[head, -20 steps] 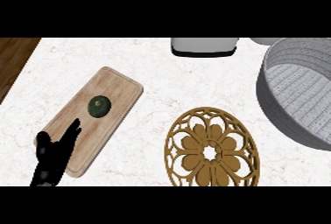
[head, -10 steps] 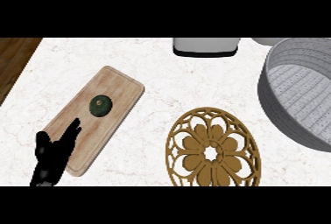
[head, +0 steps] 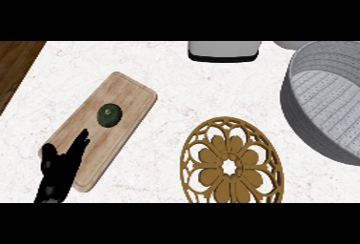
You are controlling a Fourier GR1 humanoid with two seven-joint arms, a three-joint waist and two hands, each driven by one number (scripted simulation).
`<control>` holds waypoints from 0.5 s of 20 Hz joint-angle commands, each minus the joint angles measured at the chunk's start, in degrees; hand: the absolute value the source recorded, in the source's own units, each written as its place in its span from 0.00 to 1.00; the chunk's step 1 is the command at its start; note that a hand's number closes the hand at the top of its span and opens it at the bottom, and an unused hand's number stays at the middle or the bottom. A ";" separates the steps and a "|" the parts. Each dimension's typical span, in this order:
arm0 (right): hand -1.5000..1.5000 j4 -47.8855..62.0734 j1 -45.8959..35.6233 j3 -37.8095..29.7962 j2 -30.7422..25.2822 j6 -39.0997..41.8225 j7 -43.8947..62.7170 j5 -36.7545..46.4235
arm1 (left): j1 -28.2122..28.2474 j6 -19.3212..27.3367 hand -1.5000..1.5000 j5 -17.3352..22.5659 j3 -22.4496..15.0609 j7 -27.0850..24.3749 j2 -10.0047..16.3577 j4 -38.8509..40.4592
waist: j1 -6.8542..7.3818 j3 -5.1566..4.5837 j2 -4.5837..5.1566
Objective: Pick the bell pepper from the placemat and place it in the basket
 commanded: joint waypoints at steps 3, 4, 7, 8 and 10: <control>1.00 7.58 0.35 0.75 1.25 -2.57 -8.25 0.52 | 2.13 -3.46 0.50 2.44 2.65 -0.74 1.38 3.69 | -0.24 -0.50 0.30; 1.00 12.25 0.71 -0.20 0.20 -2.39 -12.31 0.77 | 2.23 1.44 0.50 -2.51 -2.25 -1.63 -3.63 4.02 | -0.15 -0.47 0.44; 1.00 16.13 1.75 0.42 -5.25 -9.84 -11.05 10.44 | -1.16 -0.83 0.50 0.36 0.27 2.89 -0.83 3.63 | 0.26 -0.44 0.85; 1.00 15.85 0.91 3.15 -6.66 -7.58 -10.61 11.87 | 0.87 -2.14 0.50 0.76 1.52 0.51 0.81 3.24 | 0.43 -0.49 0.62; 1.00 19.45 5.51 1.48 -7.93 -5.36 -20.25 10.10 | 1.65 -2.03 0.50 0.60 -0.14 1.20 -0.98 2.74 | -0.15 -0.42 0.56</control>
